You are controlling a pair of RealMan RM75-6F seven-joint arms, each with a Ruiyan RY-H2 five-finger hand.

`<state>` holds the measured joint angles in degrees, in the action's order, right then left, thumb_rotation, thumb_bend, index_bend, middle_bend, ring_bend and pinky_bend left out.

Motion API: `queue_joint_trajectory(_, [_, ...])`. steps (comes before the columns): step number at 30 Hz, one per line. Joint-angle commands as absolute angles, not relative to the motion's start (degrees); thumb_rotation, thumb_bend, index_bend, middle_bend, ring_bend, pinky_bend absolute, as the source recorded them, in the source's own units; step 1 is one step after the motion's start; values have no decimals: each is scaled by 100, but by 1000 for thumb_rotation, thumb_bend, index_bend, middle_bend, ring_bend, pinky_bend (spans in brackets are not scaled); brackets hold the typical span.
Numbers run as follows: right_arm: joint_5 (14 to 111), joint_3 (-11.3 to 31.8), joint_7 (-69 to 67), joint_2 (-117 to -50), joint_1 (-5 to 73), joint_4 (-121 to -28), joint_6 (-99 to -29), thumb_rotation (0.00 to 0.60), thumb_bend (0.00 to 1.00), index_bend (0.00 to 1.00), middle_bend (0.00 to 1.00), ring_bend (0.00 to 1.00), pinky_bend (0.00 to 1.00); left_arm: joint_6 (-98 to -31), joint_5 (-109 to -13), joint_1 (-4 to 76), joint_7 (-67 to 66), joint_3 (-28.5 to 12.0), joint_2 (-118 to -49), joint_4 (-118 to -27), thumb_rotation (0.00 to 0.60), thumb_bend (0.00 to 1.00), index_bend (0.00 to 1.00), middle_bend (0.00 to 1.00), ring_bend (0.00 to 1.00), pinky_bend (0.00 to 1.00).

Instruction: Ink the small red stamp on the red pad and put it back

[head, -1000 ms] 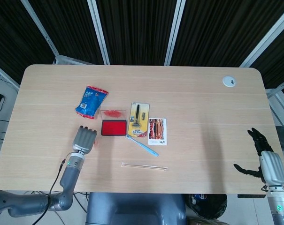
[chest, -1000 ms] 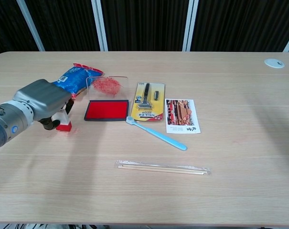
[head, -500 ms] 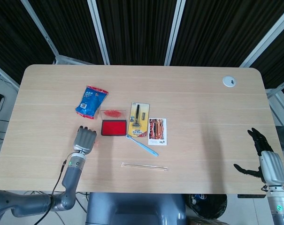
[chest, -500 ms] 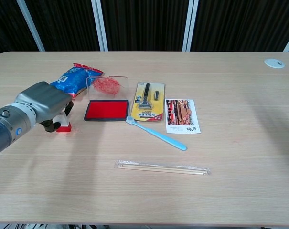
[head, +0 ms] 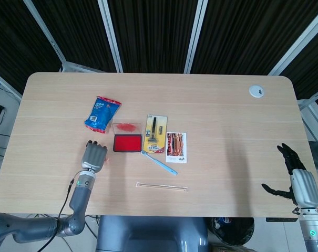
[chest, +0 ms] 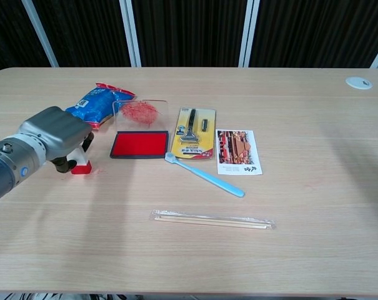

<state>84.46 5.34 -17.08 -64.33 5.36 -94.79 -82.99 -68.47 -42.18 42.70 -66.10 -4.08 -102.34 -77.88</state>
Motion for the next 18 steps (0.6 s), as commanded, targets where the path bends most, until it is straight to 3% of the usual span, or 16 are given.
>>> queue_joint_trajectory(1, [8440, 535, -1714, -6433, 536, -9480, -8297, 600, 169, 0, 0, 0, 185, -6850, -4213, 4269, -6618, -412, -10233, -7791, 600, 223, 411, 416, 281, 335])
queue_joint_trajectory(10, [8452, 535, -1718, -6431, 535, -9478, -8306, 600, 169, 0, 0, 0, 185, -6870, -4150, 4258, -6682, -421, -10216, -7830, 600, 152, 288, 284, 222, 283])
queue_joint_trajectory(18, [8454, 532, -1718, -6429, 535, -9478, -8304, 600, 169, 0, 0, 0, 185, -7036, -4246, 4207, -6548, -511, -9986, -8187, 600, 151, 184, 154, 149, 209])
